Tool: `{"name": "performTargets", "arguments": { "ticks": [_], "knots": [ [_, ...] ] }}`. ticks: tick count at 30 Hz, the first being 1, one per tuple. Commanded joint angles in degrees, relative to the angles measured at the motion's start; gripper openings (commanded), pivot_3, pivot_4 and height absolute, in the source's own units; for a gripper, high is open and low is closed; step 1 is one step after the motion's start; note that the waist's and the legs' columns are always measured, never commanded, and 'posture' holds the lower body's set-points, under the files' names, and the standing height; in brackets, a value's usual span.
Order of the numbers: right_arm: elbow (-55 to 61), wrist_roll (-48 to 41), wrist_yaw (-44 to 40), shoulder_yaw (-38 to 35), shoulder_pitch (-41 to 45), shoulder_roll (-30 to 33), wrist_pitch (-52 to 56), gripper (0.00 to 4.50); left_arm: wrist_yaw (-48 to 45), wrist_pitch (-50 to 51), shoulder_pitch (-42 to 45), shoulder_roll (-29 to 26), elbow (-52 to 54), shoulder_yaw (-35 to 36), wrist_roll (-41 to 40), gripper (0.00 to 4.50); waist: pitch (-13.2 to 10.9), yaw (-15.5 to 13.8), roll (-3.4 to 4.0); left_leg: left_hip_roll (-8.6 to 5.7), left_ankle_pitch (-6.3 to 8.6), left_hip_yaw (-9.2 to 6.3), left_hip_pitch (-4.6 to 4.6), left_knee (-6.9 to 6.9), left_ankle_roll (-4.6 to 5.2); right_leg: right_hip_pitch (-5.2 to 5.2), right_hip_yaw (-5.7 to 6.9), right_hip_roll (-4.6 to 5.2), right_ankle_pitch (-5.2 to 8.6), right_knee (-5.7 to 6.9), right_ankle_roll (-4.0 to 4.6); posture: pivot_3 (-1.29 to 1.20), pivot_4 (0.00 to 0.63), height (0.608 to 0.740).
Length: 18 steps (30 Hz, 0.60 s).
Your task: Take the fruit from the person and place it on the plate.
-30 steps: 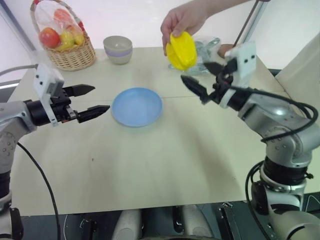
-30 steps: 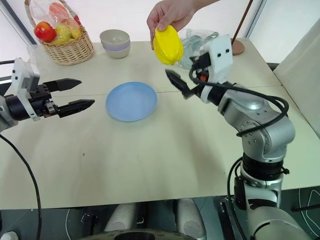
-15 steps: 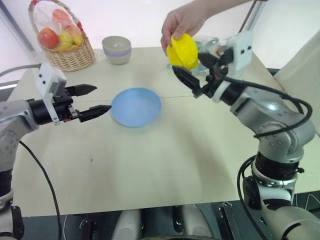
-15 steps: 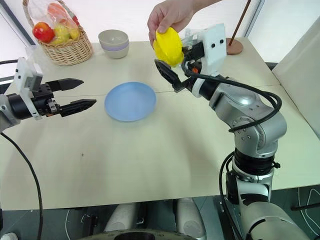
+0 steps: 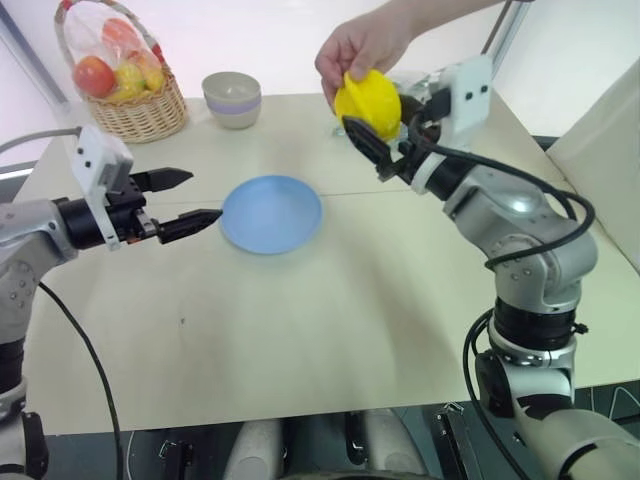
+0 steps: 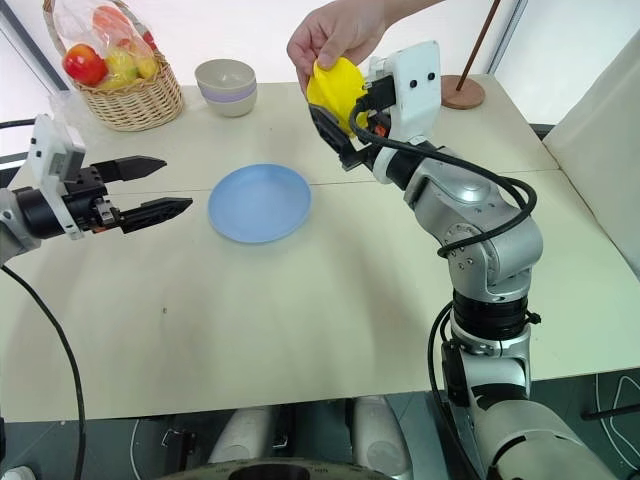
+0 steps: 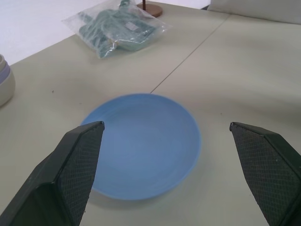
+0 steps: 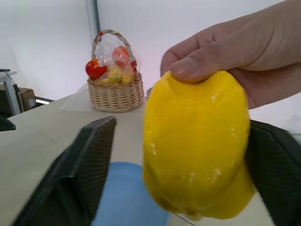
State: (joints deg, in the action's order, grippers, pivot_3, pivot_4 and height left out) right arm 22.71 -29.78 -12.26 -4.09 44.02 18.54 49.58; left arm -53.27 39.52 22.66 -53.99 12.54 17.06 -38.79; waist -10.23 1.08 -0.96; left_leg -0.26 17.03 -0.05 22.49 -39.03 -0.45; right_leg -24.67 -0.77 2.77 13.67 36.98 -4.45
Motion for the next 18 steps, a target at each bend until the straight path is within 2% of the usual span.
{"name": "performTargets", "arguments": {
  "ticks": [1,2,3,12,18],
  "knots": [
    [0.4,0.81,-0.13,0.12,1.29,-0.58,-1.95,2.15,0.34,-0.52,-0.07,-0.52,1.99,2.14,-0.47,4.5,0.0,0.04,0.0,0.0,0.0,0.0,0.0,0.0,0.0,0.0,0.0,0.0,0.0,0.0,0.0,0.0,0.15,0.74],
    [0.31,0.92,-0.16,0.17,1.26,-0.6,-2.05,1.84,0.38,-0.51,-0.15,-0.51,2.04,2.2,-0.48,4.5,-0.01,0.07,0.01,0.0,0.0,0.0,0.0,0.01,0.0,0.0,0.0,0.0,0.0,0.0,0.0,0.0,0.15,0.74],
    [0.19,1.04,-0.15,0.29,1.26,-0.59,-2.0,1.76,0.4,-0.5,-0.21,-0.51,2.07,2.24,-0.51,4.5,-0.01,0.08,0.01,0.0,0.0,0.0,0.0,0.01,0.0,-0.01,0.0,0.0,0.0,0.0,0.0,0.0,0.15,0.74],
    [1.17,0.58,-1.26,0.16,1.0,0.42,-0.36,1.75,0.6,-0.65,-0.51,-0.42,2.12,2.4,-0.57,4.5,-0.02,0.04,0.02,0.0,0.0,0.0,0.0,0.02,0.0,-0.01,0.0,0.01,0.01,0.0,0.01,0.0,0.15,0.74],
    [4.66,-3.61,-8.55,0.98,-0.68,5.0,2.83,1.75,0.32,-0.61,-0.68,-0.78,1.81,2.83,-0.59,4.5,-0.04,-0.04,0.04,0.0,0.0,0.0,0.01,0.05,0.0,-0.01,0.0,0.02,0.01,-0.04,0.02,0.0,0.15,0.74]
  ]
}}
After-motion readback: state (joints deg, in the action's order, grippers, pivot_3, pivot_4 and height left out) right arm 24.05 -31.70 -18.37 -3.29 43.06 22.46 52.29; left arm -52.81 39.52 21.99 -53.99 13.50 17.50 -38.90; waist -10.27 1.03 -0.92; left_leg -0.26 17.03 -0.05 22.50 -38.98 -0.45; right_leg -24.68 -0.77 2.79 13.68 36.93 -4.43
